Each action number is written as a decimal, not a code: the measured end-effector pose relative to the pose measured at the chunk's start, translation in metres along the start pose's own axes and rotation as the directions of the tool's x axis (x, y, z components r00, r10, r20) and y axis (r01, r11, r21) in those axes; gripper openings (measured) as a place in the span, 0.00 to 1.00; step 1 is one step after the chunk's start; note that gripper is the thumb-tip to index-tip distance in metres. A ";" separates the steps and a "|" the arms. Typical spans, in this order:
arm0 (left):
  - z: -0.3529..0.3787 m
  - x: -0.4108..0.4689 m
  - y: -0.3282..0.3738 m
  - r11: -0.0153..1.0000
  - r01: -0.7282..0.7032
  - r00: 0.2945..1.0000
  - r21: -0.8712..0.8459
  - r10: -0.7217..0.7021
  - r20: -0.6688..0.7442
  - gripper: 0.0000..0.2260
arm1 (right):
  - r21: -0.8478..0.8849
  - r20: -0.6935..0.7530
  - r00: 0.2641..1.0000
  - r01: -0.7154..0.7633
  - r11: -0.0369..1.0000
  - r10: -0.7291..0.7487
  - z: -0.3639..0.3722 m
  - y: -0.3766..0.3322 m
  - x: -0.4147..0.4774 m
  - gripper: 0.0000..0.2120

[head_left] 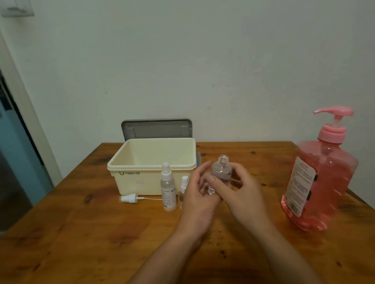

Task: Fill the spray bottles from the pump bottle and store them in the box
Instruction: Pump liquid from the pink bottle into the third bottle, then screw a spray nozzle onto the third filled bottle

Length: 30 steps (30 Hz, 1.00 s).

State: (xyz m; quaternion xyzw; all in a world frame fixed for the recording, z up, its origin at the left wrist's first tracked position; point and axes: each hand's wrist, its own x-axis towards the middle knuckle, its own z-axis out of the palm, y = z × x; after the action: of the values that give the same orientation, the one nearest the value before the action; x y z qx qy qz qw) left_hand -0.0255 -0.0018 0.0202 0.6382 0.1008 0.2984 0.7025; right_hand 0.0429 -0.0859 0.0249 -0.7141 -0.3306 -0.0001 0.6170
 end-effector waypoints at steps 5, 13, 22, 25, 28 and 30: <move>-0.013 -0.005 0.002 0.997 -0.001 1.000 0.071 -0.001 0.027 0.26 | -0.020 0.007 1.000 0.002 1.000 -0.002 0.006 0.005 -0.001 0.14; -0.052 -0.018 0.004 0.959 -0.056 0.998 0.279 0.056 0.008 0.20 | 0.064 0.052 0.998 -0.044 0.997 0.041 0.015 0.002 -0.009 0.13; -0.111 -0.014 0.009 0.880 -0.043 0.904 0.472 0.235 -0.357 0.07 | 0.055 0.088 0.992 -0.098 0.994 0.093 0.024 0.002 -0.015 0.18; -0.131 -0.004 0.001 0.802 0.085 0.871 0.592 0.228 -0.435 0.10 | 0.043 0.095 0.990 -0.105 0.993 0.101 0.027 0.001 -0.016 0.20; -0.146 0.001 -0.005 0.686 0.217 0.865 0.694 0.194 -0.462 0.13 | 0.040 0.103 0.990 -0.106 0.994 0.101 0.029 0.001 -0.017 0.18; -0.153 0.002 -0.009 0.630 0.285 0.864 0.723 0.158 -0.478 0.16 | 0.030 0.114 0.988 -0.104 0.994 0.100 0.030 0.001 -0.018 0.17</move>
State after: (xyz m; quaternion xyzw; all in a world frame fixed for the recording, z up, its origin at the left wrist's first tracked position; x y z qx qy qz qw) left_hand -0.1009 0.1272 -0.0128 0.7726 0.4197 0.3538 0.3191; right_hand 0.0171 -0.0675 0.0094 -0.7177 -0.3278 0.0776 0.6094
